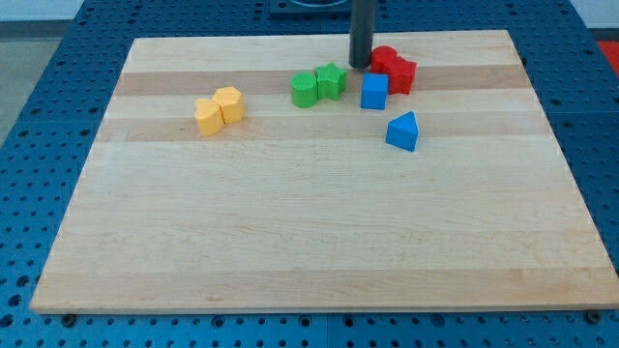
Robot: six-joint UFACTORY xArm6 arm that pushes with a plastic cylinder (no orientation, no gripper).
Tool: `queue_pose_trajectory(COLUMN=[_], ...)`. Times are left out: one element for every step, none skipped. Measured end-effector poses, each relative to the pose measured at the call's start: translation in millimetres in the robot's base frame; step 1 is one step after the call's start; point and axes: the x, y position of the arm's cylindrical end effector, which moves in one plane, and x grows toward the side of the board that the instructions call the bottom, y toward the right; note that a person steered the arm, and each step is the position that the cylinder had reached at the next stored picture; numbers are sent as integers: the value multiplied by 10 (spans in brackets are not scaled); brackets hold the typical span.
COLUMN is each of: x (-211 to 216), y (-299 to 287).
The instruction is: Move red circle to the red star
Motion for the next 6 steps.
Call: queue_pose_trajectory(x=[64,124,258,440,519,519], y=[182,218,218,218,153,50])
